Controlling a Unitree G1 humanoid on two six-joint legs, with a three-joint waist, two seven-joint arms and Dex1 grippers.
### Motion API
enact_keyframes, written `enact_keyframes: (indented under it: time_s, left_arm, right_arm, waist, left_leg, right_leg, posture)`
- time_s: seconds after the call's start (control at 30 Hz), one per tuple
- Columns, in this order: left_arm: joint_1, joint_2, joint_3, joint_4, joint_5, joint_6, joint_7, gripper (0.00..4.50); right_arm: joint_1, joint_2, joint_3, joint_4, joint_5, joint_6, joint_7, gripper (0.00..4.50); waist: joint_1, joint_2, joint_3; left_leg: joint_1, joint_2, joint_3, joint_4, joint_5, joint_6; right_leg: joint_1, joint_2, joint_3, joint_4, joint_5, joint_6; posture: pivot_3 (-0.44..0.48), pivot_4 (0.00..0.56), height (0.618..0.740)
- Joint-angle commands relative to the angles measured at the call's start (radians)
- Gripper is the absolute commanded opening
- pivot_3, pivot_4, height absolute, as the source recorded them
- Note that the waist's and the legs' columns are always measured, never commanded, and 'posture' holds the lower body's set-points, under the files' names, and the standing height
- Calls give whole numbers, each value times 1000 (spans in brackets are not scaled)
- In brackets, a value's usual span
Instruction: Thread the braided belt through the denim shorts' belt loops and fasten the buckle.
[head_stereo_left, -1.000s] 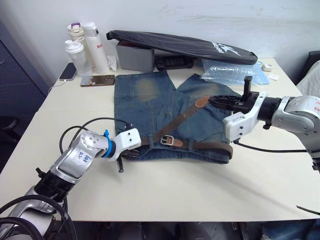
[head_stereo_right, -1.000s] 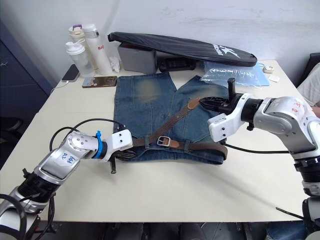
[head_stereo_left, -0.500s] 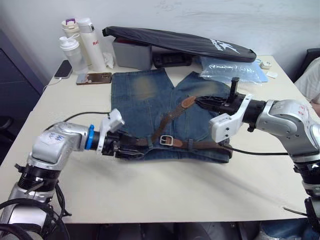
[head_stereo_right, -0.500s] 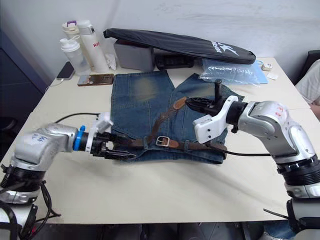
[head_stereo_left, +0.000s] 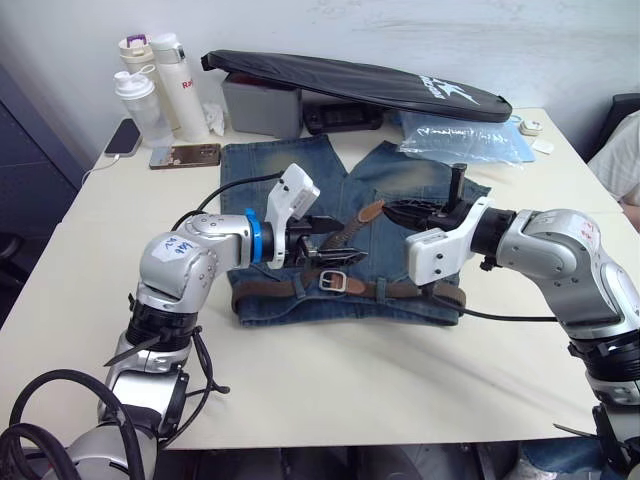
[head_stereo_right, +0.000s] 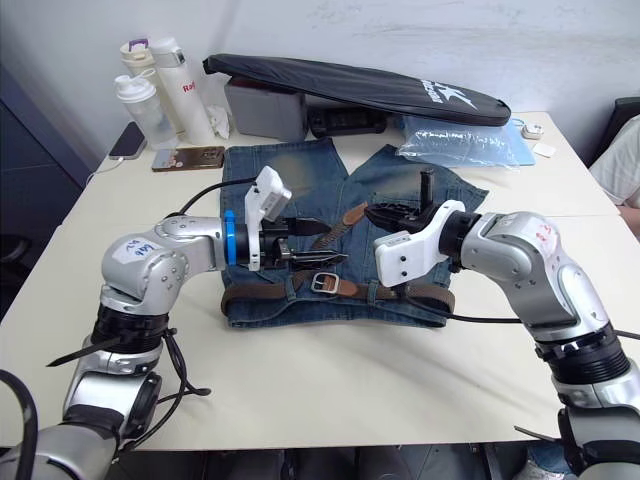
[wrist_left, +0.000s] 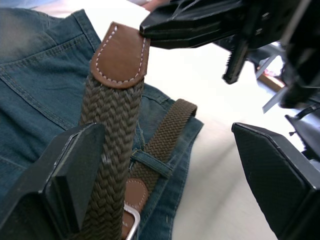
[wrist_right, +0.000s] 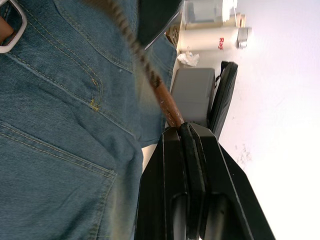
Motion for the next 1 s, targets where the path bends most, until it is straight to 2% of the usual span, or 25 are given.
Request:
enact_keyframes:
  time_s: [0.03, 0.3, 0.47, 0.57, 0.67, 0.77, 0.83, 1.0]
  left_arm:
    - [11, 3, -16, -22, 72, -92, 61, 4484]
    - [56, 11, -97, -21, 196, -234, 98, 4484]
    - [73, -17, -69, 6, 221, -283, 139, 4484]
    - [66, -28, -74, 20, 225, -305, 135, 3620]
    - [51, -29, -81, 53, 236, -336, 123, 2349]
    - [47, -24, -80, 71, 243, -355, 111, 860]
    - [47, -21, -81, 82, 248, -367, 100, 95]
    - [30, -22, -76, 126, 263, -398, 84, 42]
  right_arm:
    - [5, -3, -33, -51, 15, 38, -1, 0]
    - [23, -14, -44, -63, 15, 69, -1, 0]
    - [27, -14, -49, -62, 14, 85, -6, 0]
    - [22, -11, -46, -63, 15, 92, -4, 0]
    - [18, -8, -44, -62, 17, 98, -2, 0]
    - [17, -6, -46, -68, 25, 114, 1, 0]
    - [17, -5, -50, -74, 32, 128, 3, 0]
    - [33, 4, -58, -112, 77, 191, 21, 0]
  waist:
    - [1, 1, 0]
    - [6, 1, 0]
    - [6, 1, 0]
    - [6, 1, 0]
    - [8, 1, 0]
    - [10, 1, 0]
    - [12, 1, 0]
    - [18, 1, 0]
  left_leg:
    - [0, 0, 0, 0, 0, 0]
    - [0, 0, 1, -1, 0, 0]
    - [0, 0, 1, -1, 0, 0]
    - [0, 0, 1, -1, 0, 0]
    - [0, -1, 1, -1, 0, 0]
    - [0, -1, 2, -1, 0, 0]
    - [0, 0, 2, -1, 0, 0]
    - [0, 0, 2, -1, 0, 0]
  right_leg:
    - [0, 0, 0, -1, 0, 0]
    - [0, -1, 0, -3, 0, 0]
    - [0, -1, 0, -3, 0, 0]
    - [0, -1, 1, -3, 0, 0]
    - [0, -1, 0, -3, 0, 0]
    - [0, -1, 1, -3, 0, 0]
    - [0, -1, 1, -3, 0, 0]
    - [0, -1, 0, -3, 0, 0]
  posture:
    - [0, 150, 740]
    - [0, 150, 740]
    - [0, 150, 740]
    - [0, 150, 740]
    - [0, 150, 740]
    - [0, 150, 740]
    - [0, 150, 740]
    - [0, 150, 740]
